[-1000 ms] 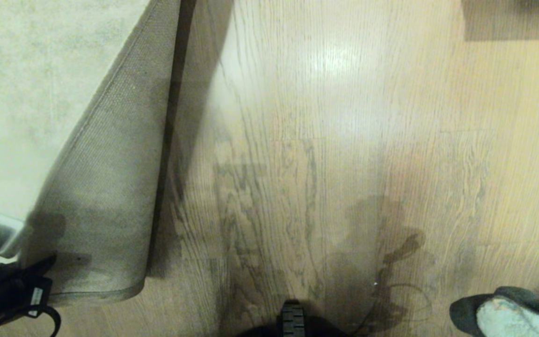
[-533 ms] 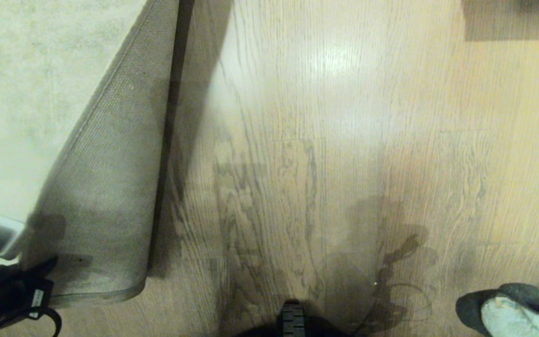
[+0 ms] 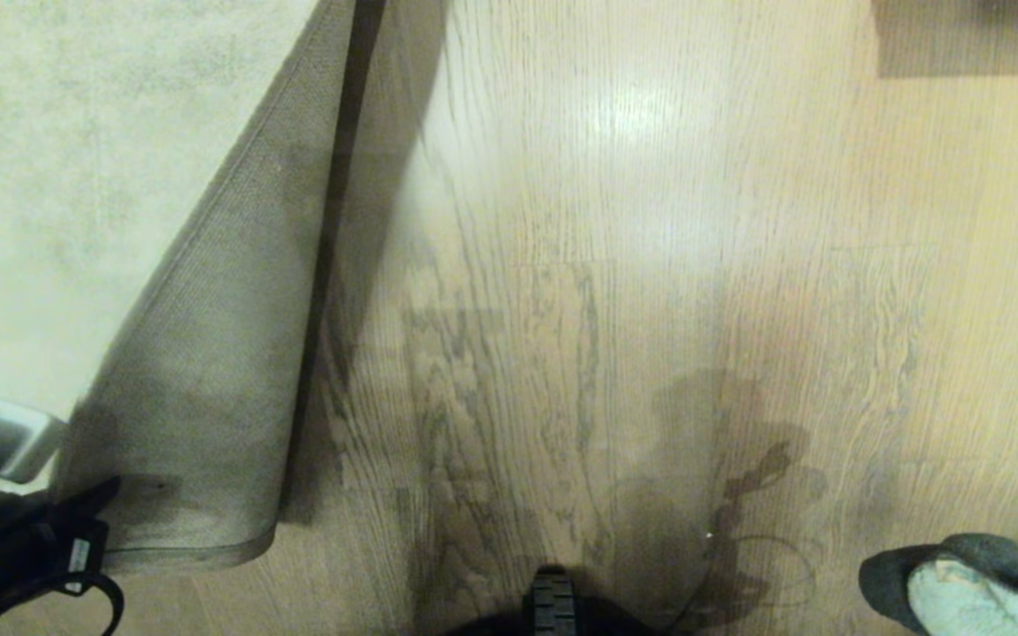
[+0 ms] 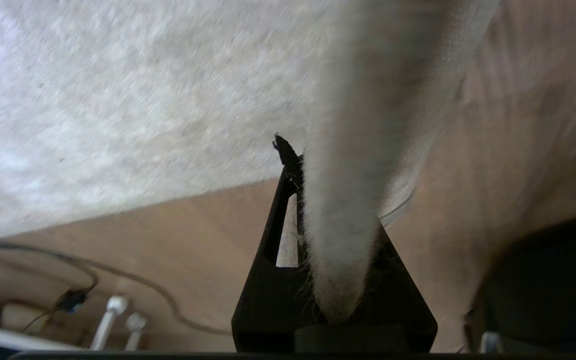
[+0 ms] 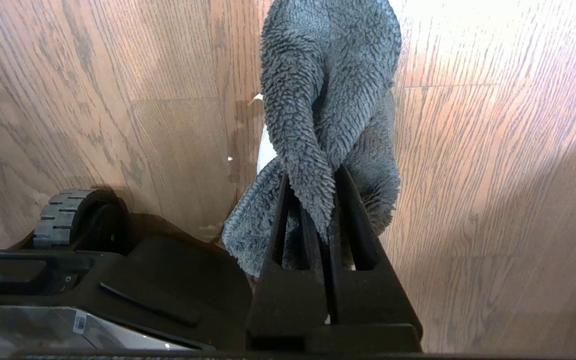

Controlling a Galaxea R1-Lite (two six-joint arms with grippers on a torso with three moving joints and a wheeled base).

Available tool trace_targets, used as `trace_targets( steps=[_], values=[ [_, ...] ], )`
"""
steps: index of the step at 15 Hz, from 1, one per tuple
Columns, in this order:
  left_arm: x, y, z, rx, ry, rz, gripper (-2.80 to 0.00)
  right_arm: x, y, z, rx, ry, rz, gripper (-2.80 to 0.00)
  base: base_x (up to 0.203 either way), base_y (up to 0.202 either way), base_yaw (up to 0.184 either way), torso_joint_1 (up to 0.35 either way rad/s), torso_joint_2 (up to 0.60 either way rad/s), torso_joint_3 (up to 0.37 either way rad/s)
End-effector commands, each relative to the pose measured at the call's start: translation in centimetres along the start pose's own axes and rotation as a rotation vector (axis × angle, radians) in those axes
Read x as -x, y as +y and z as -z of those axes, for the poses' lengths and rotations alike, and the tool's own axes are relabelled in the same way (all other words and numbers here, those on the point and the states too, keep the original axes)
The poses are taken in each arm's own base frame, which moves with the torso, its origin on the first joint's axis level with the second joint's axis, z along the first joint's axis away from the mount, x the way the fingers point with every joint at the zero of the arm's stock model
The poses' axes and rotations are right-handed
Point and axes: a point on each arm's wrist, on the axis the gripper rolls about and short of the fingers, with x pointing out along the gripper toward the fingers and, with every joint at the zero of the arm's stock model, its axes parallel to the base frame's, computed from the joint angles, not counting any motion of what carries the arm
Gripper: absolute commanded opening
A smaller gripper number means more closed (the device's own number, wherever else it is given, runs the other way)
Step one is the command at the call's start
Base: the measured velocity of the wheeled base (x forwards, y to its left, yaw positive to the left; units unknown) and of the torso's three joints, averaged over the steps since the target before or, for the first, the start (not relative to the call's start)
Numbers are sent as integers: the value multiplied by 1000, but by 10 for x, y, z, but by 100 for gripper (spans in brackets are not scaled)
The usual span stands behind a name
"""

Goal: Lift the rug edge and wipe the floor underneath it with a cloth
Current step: Lay down the carpet

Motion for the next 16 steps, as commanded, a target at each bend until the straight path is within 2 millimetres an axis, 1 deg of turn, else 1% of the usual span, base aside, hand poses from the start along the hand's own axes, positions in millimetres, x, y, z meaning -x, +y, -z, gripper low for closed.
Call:
trace_targets(
  steps=[1,4,6,11,16],
  values=[
    [-1,-7,-1,8,-14,46,-280,0,0,0,1,5,0,-280,0,0,0,0,0,0],
    [1,-19,0,93,-25,122,-280,0,0,0,1,4,-1,-280,0,0,0,0,0,0],
    [2,-20,-1,109,-29,130,-280,0,0,0,1,5,-1,-280,0,0,0,0,0,0],
    [6,-27,8,130,-18,176,-280,0,0,0,1,5,-1,-280,0,0,0,0,0,0],
    [6,-28,7,141,-36,180,-280,0,0,0,1,5,-1,-280,0,0,0,0,0,0]
  ],
)
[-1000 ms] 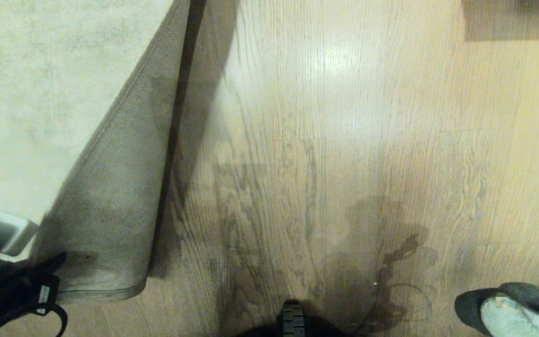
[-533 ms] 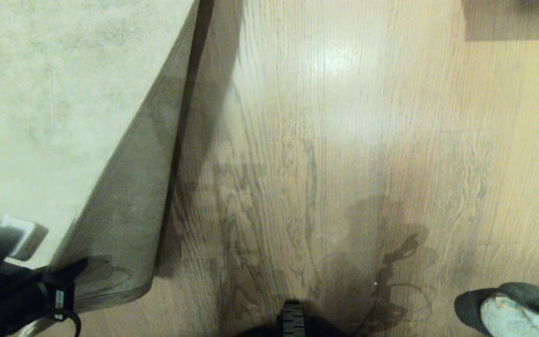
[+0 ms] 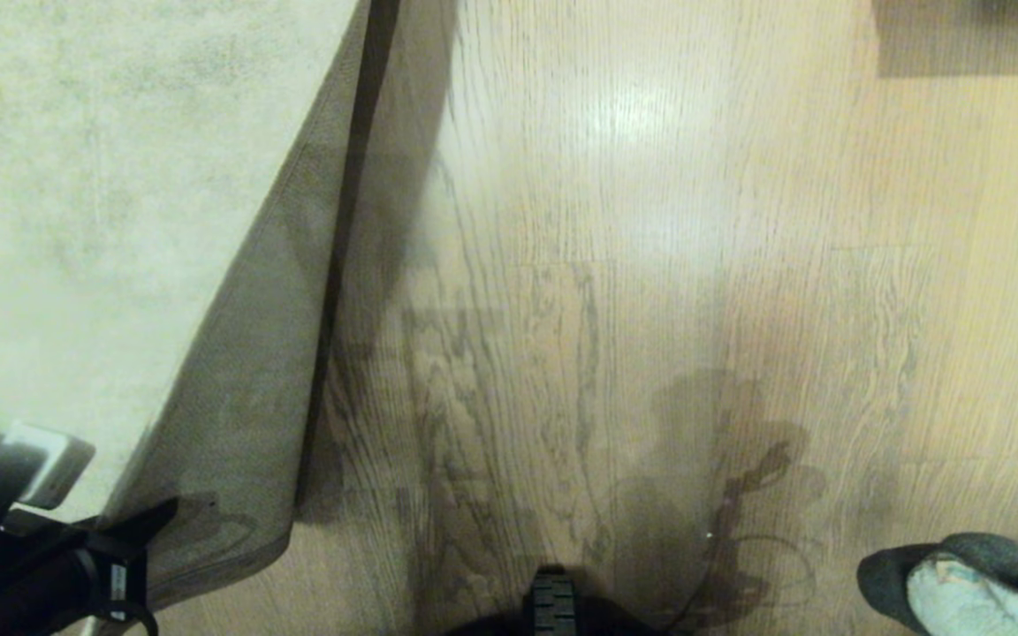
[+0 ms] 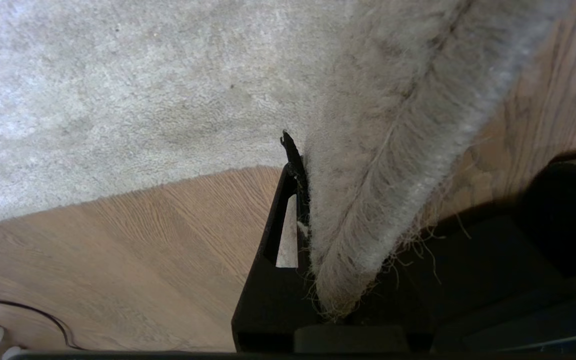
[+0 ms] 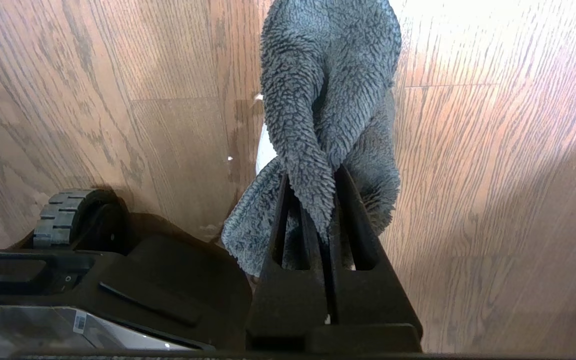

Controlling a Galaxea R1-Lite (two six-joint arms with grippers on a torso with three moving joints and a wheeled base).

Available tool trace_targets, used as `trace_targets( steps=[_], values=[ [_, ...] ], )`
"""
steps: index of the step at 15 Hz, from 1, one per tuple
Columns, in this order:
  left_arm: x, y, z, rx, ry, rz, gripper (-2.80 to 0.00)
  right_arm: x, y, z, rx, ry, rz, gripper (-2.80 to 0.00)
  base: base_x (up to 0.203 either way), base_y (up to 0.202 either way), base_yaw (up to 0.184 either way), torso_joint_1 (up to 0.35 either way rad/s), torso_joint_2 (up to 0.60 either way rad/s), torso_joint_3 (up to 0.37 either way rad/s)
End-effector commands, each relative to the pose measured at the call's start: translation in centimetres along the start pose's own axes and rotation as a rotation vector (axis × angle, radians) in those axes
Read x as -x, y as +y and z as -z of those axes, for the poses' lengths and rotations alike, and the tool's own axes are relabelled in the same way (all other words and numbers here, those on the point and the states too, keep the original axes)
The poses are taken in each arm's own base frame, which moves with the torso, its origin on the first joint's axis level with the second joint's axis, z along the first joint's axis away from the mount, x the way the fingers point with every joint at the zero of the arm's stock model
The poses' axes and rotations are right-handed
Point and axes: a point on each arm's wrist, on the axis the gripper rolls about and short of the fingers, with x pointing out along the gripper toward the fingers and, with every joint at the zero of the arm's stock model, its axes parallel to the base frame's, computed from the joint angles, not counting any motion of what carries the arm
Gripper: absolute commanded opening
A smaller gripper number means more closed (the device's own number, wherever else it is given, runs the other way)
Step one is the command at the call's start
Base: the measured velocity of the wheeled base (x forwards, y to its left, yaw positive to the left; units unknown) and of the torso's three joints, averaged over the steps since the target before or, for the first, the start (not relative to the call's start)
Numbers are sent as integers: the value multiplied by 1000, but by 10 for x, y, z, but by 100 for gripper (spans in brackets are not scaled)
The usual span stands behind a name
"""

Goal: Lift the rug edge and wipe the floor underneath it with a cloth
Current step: Lay down the carpet

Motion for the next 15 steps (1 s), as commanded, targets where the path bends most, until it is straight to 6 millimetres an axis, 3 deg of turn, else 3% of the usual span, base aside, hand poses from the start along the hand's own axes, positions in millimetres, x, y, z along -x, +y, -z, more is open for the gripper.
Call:
trace_targets(
  steps=[1,3,4,12,15],
  values=[
    [0,0,0,0,-5,2,-280,0,0,0,0,5,0,-280,0,0,0,0,0,0],
    [0,-1,2,0,3,6,-280,0,0,0,0,3,0,-280,0,0,0,0,0,0],
    [0,-1,3,2,6,8,0,0,0,0,0,4,0,-280,0,0,0,0,0,0],
    [4,-5,8,60,-70,9,0,0,0,0,0,4,0,-280,0,0,0,0,0,0],
    [6,-4,1,94,-155,-2,0,0,0,0,0,3,0,-280,0,0,0,0,0,0]
  ],
)
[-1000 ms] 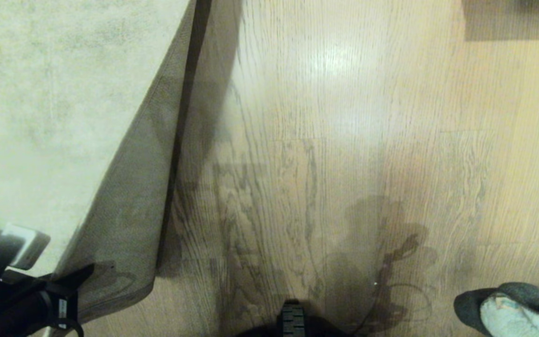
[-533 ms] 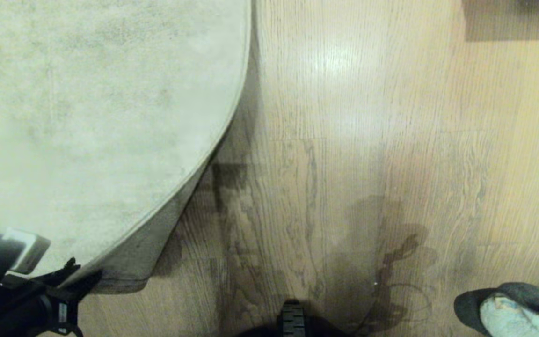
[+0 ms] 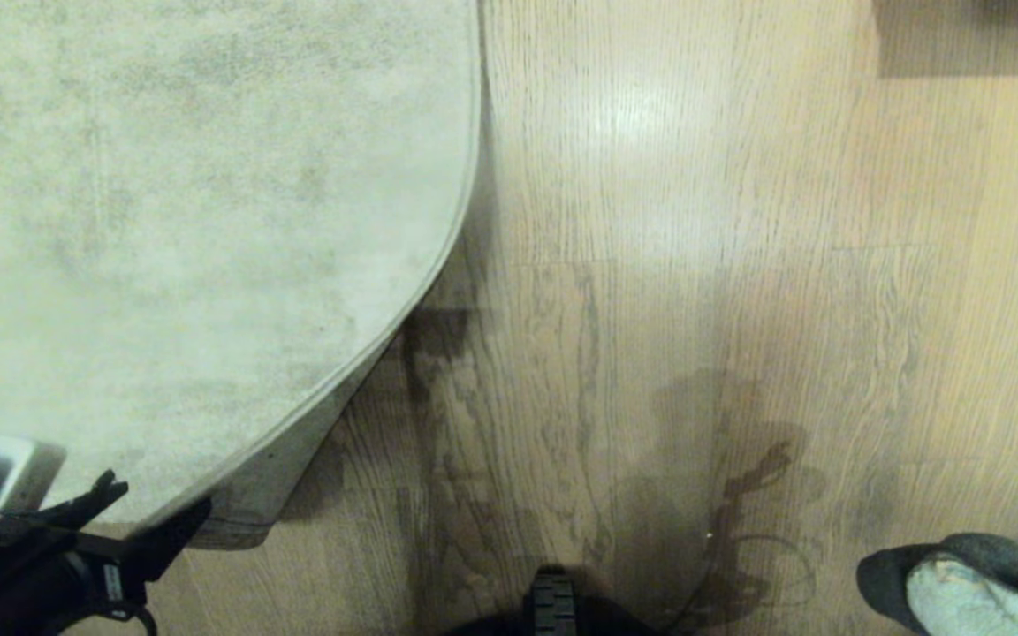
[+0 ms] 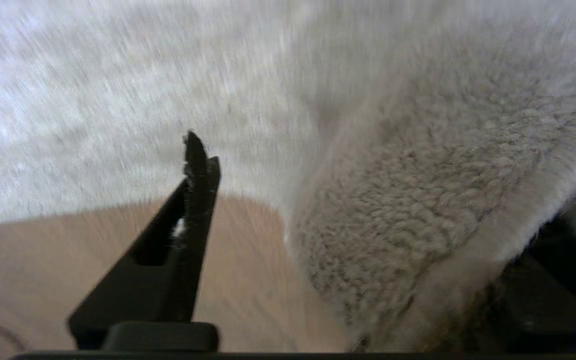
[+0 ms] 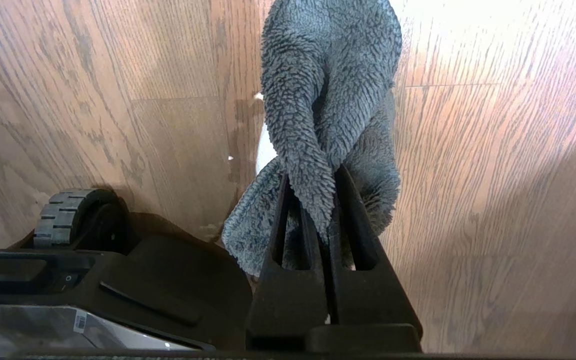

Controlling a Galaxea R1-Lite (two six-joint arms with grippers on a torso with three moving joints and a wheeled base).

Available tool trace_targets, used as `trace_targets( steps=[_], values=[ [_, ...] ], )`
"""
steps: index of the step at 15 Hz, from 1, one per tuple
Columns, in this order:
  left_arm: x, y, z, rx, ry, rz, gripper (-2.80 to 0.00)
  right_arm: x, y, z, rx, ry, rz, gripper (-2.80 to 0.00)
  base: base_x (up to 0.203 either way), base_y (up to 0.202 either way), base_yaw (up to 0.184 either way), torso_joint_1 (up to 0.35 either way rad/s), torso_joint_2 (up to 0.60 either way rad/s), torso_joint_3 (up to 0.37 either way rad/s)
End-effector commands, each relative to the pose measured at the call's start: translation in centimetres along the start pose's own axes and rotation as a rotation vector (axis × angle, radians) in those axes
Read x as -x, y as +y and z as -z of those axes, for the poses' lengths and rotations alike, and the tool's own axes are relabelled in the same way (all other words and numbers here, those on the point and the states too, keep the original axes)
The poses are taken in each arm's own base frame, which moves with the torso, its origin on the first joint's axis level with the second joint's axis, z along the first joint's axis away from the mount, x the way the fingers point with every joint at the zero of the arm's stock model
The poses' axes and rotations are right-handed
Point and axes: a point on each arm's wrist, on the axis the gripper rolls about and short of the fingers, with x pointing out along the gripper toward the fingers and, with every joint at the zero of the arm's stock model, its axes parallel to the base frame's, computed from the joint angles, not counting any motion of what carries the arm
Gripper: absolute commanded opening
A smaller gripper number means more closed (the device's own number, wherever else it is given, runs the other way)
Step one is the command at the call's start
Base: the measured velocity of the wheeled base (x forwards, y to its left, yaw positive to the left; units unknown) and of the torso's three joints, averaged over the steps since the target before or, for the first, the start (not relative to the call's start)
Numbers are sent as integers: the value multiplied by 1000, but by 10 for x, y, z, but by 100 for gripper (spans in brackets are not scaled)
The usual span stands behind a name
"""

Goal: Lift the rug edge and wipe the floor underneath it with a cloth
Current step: Lay down the carpet

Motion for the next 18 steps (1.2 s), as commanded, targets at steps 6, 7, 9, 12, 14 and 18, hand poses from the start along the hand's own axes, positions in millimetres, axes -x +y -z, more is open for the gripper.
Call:
trace_targets(
  steps=[6,7,9,12,14,18],
  values=[
    [6,1,-23,86,-261,-3,0,0,0,0,0,3,0,-280,0,0,0,0,0,0],
    [7,1,-27,98,-303,-2,0,0,0,0,0,1,0,-280,0,0,0,0,0,0],
    [11,1,-35,114,-391,-8,0,0,0,0,0,3,-2,-280,0,0,0,0,0,0],
    [19,2,-46,149,-513,0,0,0,0,0,0,2,-1,-280,0,0,0,0,0,0],
    [22,1,-48,145,-534,-6,0,0,0,0,0,2,0,-280,0,0,0,0,0,0],
    [26,1,-47,149,-539,-29,0,0,0,0,0,2,0,-280,0,0,0,0,0,0]
  ],
)
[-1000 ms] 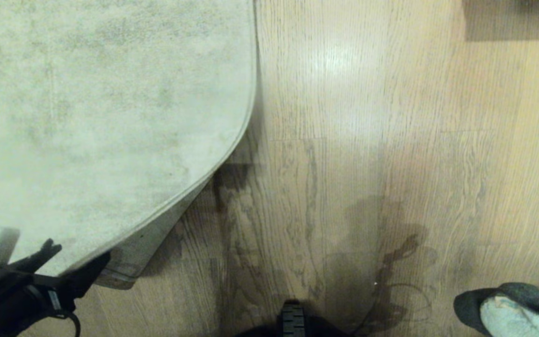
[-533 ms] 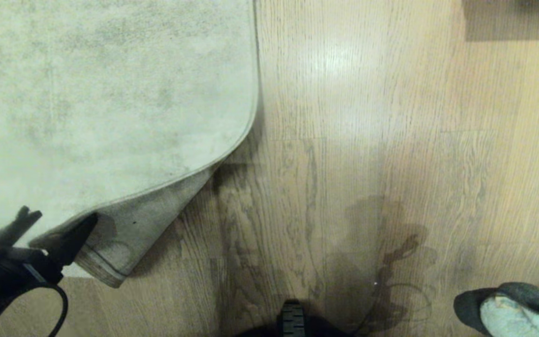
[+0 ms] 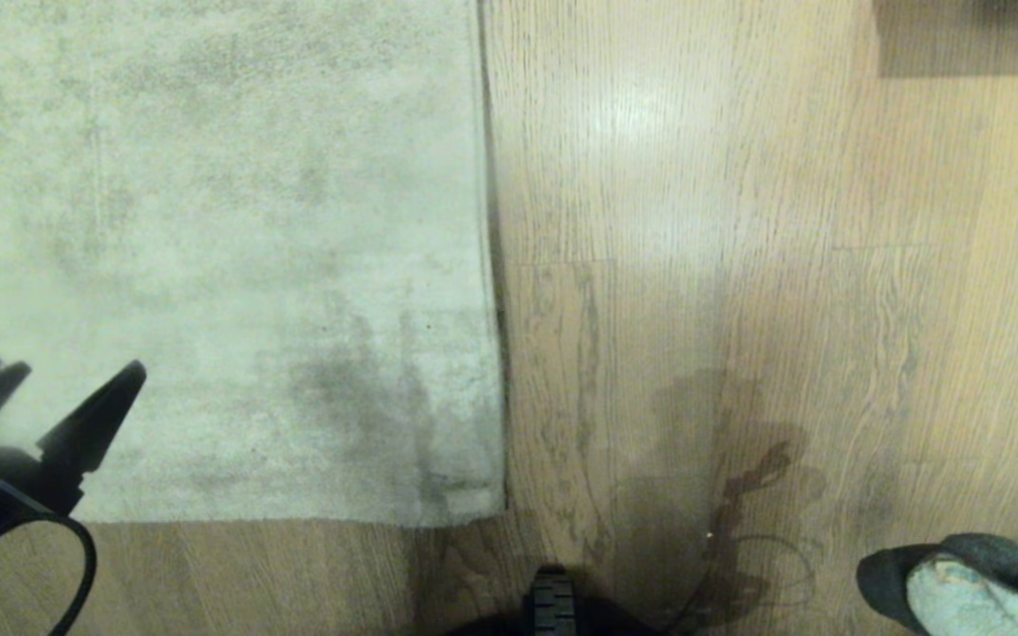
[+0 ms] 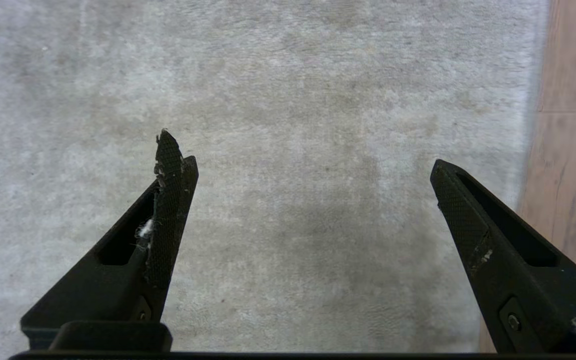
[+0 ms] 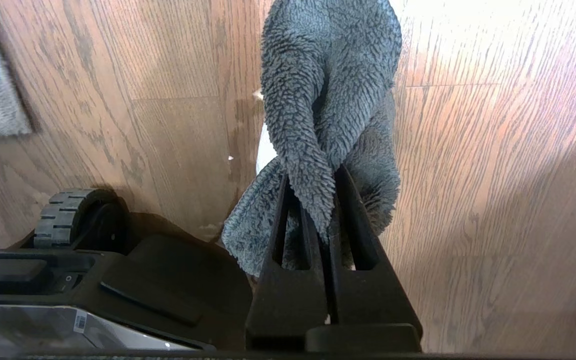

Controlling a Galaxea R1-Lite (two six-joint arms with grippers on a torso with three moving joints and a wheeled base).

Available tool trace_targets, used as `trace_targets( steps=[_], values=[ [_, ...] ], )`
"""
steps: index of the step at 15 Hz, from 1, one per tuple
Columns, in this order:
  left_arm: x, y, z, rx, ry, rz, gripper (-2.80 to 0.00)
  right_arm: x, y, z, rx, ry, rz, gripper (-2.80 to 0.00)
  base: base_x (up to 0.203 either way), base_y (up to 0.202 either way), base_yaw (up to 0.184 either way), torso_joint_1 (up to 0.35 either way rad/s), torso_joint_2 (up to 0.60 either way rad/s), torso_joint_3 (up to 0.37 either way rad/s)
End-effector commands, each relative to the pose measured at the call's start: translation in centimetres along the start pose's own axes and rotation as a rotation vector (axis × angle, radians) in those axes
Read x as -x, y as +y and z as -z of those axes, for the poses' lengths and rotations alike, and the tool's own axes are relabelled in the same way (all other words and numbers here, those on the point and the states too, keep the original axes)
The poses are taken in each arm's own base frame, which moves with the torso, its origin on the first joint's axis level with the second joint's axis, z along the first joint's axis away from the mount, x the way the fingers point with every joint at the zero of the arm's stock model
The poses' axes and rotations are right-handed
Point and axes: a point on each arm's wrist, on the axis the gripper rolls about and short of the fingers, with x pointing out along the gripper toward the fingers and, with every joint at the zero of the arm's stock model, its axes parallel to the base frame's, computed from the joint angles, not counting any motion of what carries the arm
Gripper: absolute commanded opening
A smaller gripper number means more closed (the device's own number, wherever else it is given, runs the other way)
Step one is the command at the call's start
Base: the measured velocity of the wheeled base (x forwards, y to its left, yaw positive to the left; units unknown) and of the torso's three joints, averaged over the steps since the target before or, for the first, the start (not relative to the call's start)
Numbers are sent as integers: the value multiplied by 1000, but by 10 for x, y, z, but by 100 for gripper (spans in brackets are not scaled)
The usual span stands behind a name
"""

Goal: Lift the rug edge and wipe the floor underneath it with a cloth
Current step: Lay down the carpet

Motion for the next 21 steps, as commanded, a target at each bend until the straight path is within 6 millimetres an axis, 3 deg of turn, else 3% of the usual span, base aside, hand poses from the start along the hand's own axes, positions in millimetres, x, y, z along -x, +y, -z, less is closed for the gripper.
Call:
trace_targets(
  steps=[1,4,5,9,13,21],
  values=[
    [3,-1,-2,-3,-12,-4,0,0,0,0,1,2,0,-280,0,0,0,0,0,0],
    [5,-1,-1,-3,0,-5,0,0,0,0,1,2,-2,-280,0,0,0,0,0,0],
    [5,-1,-1,-1,5,-5,-280,0,0,0,1,3,-1,-280,0,0,0,0,0,0],
    [6,1,11,-23,124,-9,-280,0,0,0,1,3,-2,-280,0,0,0,0,0,0],
    [13,1,40,-136,409,13,-280,0,0,0,1,2,-1,-280,0,0,0,0,0,0],
    [35,-19,74,-207,813,253,-280,0,0,0,1,0,-2,-280,0,0,0,0,0,0]
  ],
)
